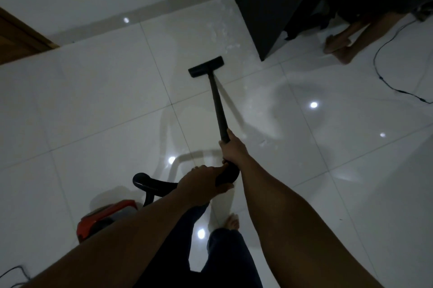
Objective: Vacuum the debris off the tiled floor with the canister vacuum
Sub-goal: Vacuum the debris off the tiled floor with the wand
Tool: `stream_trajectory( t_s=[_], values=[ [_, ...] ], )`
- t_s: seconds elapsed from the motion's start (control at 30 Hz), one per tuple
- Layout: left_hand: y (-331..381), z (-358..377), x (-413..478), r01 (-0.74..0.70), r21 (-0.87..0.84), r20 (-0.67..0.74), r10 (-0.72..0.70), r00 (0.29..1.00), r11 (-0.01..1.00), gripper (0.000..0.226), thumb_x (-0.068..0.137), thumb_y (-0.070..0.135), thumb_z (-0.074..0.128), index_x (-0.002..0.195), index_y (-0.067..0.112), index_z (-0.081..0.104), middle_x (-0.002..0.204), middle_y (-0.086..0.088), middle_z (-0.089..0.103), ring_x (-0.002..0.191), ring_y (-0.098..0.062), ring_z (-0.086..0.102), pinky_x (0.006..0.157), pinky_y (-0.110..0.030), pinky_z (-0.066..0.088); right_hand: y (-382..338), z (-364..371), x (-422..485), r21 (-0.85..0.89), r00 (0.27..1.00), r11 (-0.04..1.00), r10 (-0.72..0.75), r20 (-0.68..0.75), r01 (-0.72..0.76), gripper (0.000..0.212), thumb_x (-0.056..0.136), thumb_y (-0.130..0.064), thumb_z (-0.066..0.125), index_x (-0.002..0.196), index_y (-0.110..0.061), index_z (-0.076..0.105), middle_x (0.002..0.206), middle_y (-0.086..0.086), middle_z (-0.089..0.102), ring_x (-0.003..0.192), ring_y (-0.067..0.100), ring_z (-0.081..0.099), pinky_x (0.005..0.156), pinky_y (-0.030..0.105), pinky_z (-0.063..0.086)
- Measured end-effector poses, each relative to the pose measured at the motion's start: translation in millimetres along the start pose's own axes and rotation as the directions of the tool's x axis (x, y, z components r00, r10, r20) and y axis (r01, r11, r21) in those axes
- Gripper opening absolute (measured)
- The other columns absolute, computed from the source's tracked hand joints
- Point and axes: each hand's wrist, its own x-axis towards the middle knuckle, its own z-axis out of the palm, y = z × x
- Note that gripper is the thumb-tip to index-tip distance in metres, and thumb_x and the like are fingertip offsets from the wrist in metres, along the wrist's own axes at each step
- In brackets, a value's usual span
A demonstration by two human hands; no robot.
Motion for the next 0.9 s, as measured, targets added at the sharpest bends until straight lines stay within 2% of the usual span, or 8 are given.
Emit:
stream_trajectory(
  t_s=[0.13,0.23,0.37,0.43,0.53,0.73,0.8,0.9],
  values=[
    [-21.2,-27.6,5.2,0.029,-0.048,0.023,-0.028,0.999,0.998,0.061,0.095,0.055,0.055,0.148,0.031,0.038,0.105,-0.005,0.07,0.088,-0.02,0.068,0.082,-0.04,0.056,-29.1,6.5,6.0,0.033,0.999,0.999,0.019,-0.037,-0.018,0.066,0.104,-0.032,0.048,0.16,-0.041,0.015,0.133,0.012,0.06,0.073,0.024,0.067,0.045,0.022,0.049],
    [-29.2,-41.9,6.9,0.002,-0.037,-0.024,-0.003,1.0,0.999,0.062,0.094,0.054,0.056,0.149,0.032,0.038,0.1,-0.002,0.071,0.082,-0.018,0.068,0.079,-0.038,0.057,-46.0,8.5,8.4,0.03,0.998,0.999,0.031,-0.055,-0.03,0.067,0.103,-0.033,0.049,0.16,-0.041,0.014,0.136,0.013,0.057,0.088,0.03,0.069,0.067,0.035,0.06],
    [-34.8,-56.8,24.1,-0.04,-0.049,-0.07,0.036,0.997,0.998,0.059,0.094,0.051,0.058,0.146,0.031,0.04,0.094,-0.001,0.07,0.074,-0.017,0.066,0.073,-0.038,0.057,-68.1,2.0,20.9,-0.015,0.998,1.0,-0.001,-0.064,0.0,0.068,0.103,-0.035,0.049,0.16,-0.04,0.013,0.135,0.013,0.058,0.097,0.032,0.069,0.085,0.044,0.06],
    [-34.4,-65.7,36.7,-0.053,-0.045,-0.083,0.049,0.995,0.998,0.059,0.094,0.052,0.056,0.147,0.03,0.039,0.095,-0.003,0.07,0.073,-0.017,0.064,0.072,-0.038,0.057,-82.1,-8.0,28.6,-0.031,0.998,1.0,-0.006,-0.056,0.004,0.067,0.103,-0.035,0.049,0.16,-0.039,0.013,0.136,0.013,0.058,0.094,0.029,0.068,0.082,0.043,0.06],
    [-35.1,-83.2,59.1,-0.037,-0.027,-0.086,0.034,0.996,0.999,0.062,0.095,0.053,0.055,0.149,0.03,0.038,0.098,-0.006,0.07,0.072,-0.014,0.058,0.072,-0.034,0.054,-100.1,-25.4,42.6,-0.042,0.998,0.999,-0.025,-0.05,0.023,0.064,0.106,-0.033,0.046,0.162,-0.035,0.014,0.142,0.01,0.054,0.075,0.014,0.056,0.057,0.023,0.044],
    [-43.1,-124.2,100.4,0.008,-0.112,-0.102,-0.019,0.995,0.994,0.058,0.09,0.065,0.048,0.139,0.036,0.045,0.093,0.002,0.071,0.076,-0.013,0.066,0.072,-0.038,0.058,-151.4,-43.1,80.4,0.012,0.999,1.0,-0.027,-0.033,0.028,0.064,0.105,-0.03,0.046,0.161,-0.036,0.014,0.143,0.011,0.054,0.101,0.024,0.057,0.075,0.028,0.042],
    [-46.0,-138.0,118.4,0.011,-0.116,-0.119,-0.025,0.993,0.993,0.064,0.083,0.074,0.036,0.135,0.037,0.046,0.091,0.004,0.07,0.073,-0.012,0.067,0.069,-0.037,0.059,-172.4,-53.7,92.3,0.001,0.999,0.999,-0.04,-0.015,0.04,0.064,0.106,-0.028,0.045,0.161,-0.036,0.014,0.143,0.011,0.054,0.102,0.023,0.057,0.077,0.028,0.041],
    [-39.7,-159.5,143.2,0.038,-0.156,-0.103,-0.055,0.993,0.987,0.06,0.085,0.069,0.041,0.133,0.035,0.047,0.092,0.004,0.07,0.073,-0.012,0.066,0.07,-0.037,0.058,-198.0,-73.9,106.2,-0.042,0.997,0.996,-0.076,0.021,0.077,0.064,0.106,-0.028,0.046,0.161,-0.035,0.015,0.143,0.01,0.054,0.088,0.017,0.052,0.068,0.023,0.041]
  ],
)
